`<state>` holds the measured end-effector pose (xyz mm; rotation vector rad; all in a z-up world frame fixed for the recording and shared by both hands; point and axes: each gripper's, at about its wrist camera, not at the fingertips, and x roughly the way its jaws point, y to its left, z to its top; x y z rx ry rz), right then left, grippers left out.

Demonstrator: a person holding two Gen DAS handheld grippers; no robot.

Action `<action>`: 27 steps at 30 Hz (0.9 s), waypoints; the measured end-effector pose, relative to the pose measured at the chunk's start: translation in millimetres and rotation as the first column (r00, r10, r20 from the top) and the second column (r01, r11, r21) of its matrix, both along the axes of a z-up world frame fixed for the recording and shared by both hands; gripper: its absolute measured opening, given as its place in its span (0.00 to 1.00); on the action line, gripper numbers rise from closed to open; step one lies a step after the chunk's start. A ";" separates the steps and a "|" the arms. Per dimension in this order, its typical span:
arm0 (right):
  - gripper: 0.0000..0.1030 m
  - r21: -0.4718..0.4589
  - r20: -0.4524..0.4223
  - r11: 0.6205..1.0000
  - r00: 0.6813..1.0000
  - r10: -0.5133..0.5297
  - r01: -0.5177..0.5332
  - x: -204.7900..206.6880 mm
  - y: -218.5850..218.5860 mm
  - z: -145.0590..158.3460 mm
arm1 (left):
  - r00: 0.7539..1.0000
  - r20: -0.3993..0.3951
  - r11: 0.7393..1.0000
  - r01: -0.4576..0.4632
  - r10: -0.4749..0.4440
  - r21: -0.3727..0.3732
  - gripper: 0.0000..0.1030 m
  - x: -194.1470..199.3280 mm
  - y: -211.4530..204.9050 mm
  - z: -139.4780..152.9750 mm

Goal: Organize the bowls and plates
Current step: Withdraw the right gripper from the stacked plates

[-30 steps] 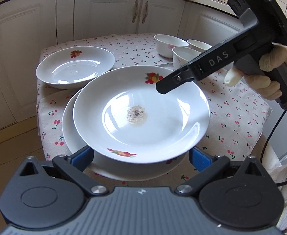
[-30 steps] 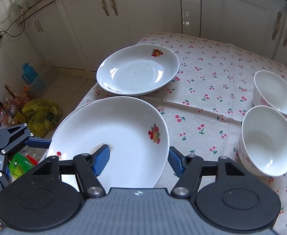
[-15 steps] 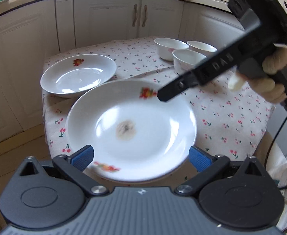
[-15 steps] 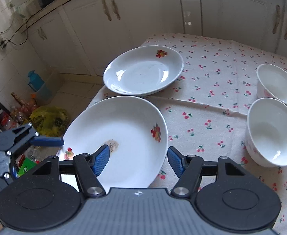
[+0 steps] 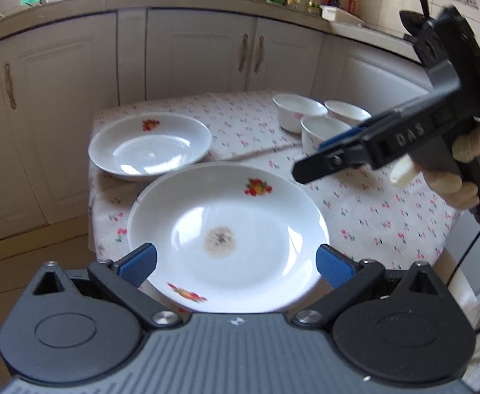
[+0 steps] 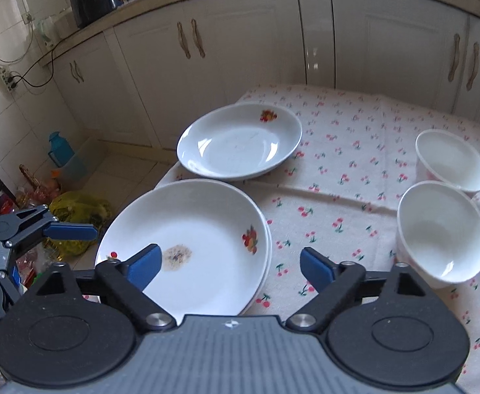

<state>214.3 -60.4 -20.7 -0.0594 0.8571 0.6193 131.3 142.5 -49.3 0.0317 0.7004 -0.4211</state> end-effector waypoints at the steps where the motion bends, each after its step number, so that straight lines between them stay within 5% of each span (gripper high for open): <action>1: 0.95 -0.001 0.014 1.000 1.000 -0.002 0.002 -0.9 0.0 1.8 | 1.000 0.018 1.000 -0.012 0.012 0.001 0.99 0.1 1.2 2.1; 18: 1.00 -0.088 0.200 0.996 0.980 0.014 0.004 12.9 23.6 14.8 | 0.977 0.146 0.987 -0.161 0.156 0.022 0.99 57.6 38.4 33.3; 27: 1.00 -0.011 0.163 0.999 0.986 -0.040 0.043 56.9 39.2 10.1 | 0.983 0.047 0.984 -0.176 0.175 0.017 0.99 144.3 53.1 16.7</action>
